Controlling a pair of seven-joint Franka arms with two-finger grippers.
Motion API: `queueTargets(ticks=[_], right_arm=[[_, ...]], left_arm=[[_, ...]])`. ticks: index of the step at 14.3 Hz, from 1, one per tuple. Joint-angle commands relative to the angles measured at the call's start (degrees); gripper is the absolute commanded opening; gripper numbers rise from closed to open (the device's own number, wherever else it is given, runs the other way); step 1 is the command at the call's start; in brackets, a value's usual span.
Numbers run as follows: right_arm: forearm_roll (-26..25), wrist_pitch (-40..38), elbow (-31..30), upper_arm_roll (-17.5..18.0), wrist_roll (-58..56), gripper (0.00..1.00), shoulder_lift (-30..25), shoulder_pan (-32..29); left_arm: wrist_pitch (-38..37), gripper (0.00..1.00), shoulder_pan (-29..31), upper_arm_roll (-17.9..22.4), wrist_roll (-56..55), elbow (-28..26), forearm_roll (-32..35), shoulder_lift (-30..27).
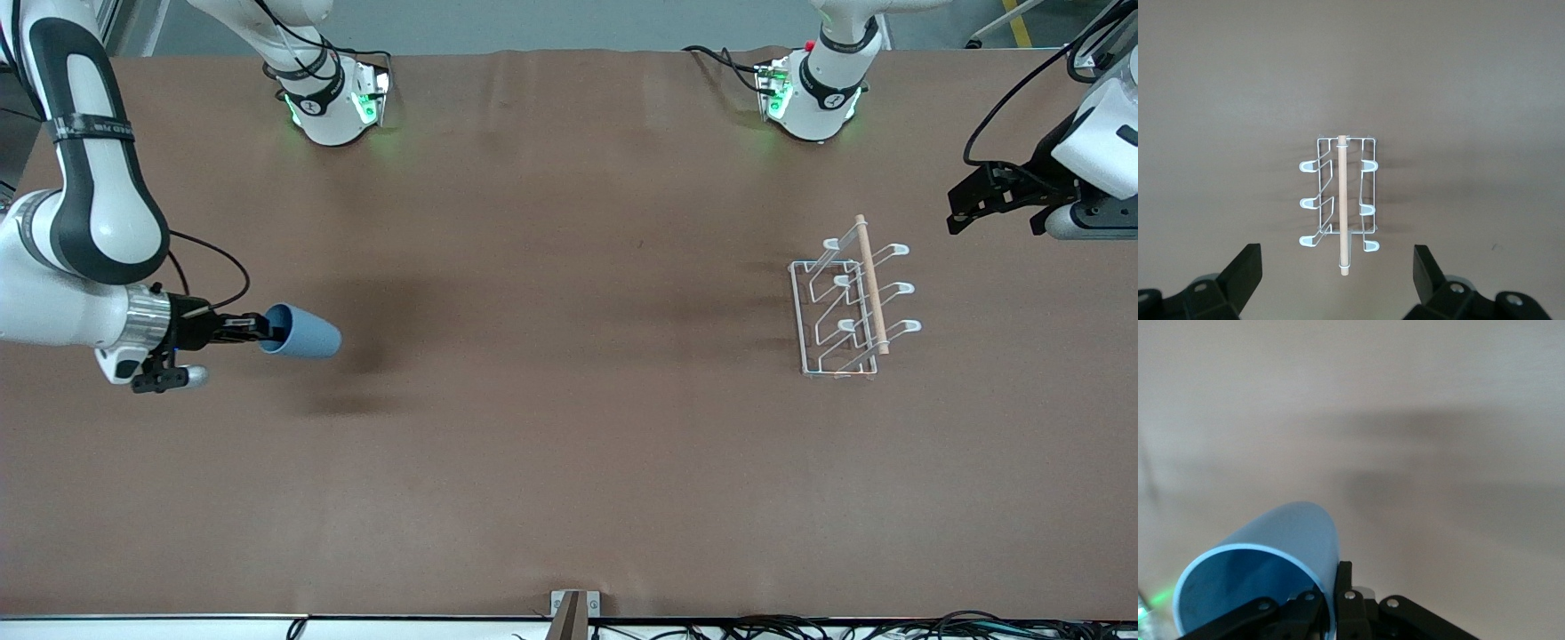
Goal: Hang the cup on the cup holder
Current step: 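Carry the cup to mid-table while the left gripper reaches toward it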
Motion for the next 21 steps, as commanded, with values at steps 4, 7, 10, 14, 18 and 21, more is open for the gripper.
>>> queueTargets(ticks=[4,7,10,14,18,21], right_arm=[[18.6,-2.0,-1.2,6.2,-0.1,0.04,-1.1,1.8],[28.1,-2.2,-1.2,6.2,0.2,0.04,-0.7,5.3],[34.9,-2.3,-1.4,6.2,0.3,0.02,-0.5,8.4],[40.1,-2.9,-2.0,6.3,0.4,0.0,-0.4,13.1],[48.4,-3.5,-2.0,6.2,0.5,0.0,-0.3,15.7],[50.5,-3.6,-2.0,6.2,0.5,0.0,0.2,15.7]], left_arm=[[-0.2,1.0,-0.2,-0.1,1.2,1.4,-1.0,0.9],[0.1,1.0,-0.9,-0.7,-0.1,1.6,-2.8,1.6],[0.3,1.0,-4.4,-2.6,0.2,2.1,-7.1,2.8],[0.3,1.0,-14.1,-5.2,-0.1,11.9,-7.2,9.1],[9.5,1.0,-24.4,-5.3,-0.1,16.3,-7.1,16.5],[13.3,1.0,-28.4,-5.4,-0.2,16.5,-7.2,18.1]])
